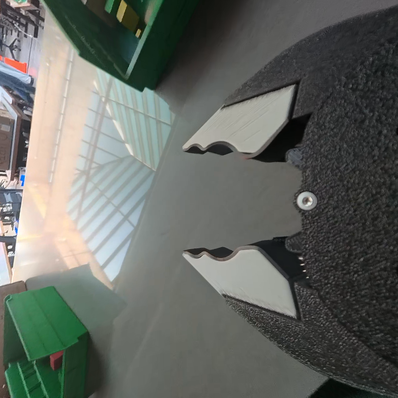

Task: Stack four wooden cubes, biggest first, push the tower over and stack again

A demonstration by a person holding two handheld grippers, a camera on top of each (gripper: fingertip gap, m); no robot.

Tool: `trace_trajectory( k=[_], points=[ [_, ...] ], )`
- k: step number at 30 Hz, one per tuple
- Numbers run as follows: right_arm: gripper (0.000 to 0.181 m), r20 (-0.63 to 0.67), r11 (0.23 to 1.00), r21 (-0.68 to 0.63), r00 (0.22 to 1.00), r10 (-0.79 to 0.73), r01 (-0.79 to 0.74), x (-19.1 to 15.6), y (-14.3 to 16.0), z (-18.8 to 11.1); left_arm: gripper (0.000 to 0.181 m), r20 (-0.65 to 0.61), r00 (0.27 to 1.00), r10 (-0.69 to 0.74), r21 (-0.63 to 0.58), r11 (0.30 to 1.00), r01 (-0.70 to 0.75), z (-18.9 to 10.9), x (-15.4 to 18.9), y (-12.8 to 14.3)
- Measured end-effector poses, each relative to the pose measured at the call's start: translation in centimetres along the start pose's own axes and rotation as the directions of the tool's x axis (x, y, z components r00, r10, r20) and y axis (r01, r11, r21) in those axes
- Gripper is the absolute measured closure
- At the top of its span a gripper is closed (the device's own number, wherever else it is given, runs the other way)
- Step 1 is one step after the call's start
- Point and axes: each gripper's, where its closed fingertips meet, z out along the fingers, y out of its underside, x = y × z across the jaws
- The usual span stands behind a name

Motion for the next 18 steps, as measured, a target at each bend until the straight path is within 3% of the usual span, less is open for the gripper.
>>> trace_trajectory(
  k=[10, 14, 18],
  points=[
    [0.093, -0.082, 1.000, -0.016, 0.996, 0.024, -0.025, 2.1, 1.5, -1.8, 0.093, 0.014, 0.999, -0.036, 0.014, 0.999, 0.036, -0.9, -0.4, 0.4],
    [0.094, -0.092, 1.000, -0.010, 0.996, 0.019, -0.020, 2.4, 1.3, -1.9, 0.095, 0.069, 0.998, -0.009, 0.018, 1.000, 0.008, -0.8, -2.7, -0.4],
    [0.103, -0.074, 0.999, -0.011, 0.997, -0.031, 0.030, 1.9, 1.1, -1.9, 0.108, 0.145, 0.989, 0.027, 0.029, 0.999, -0.032, -1.6, -7.0, -2.4]
  ],
)
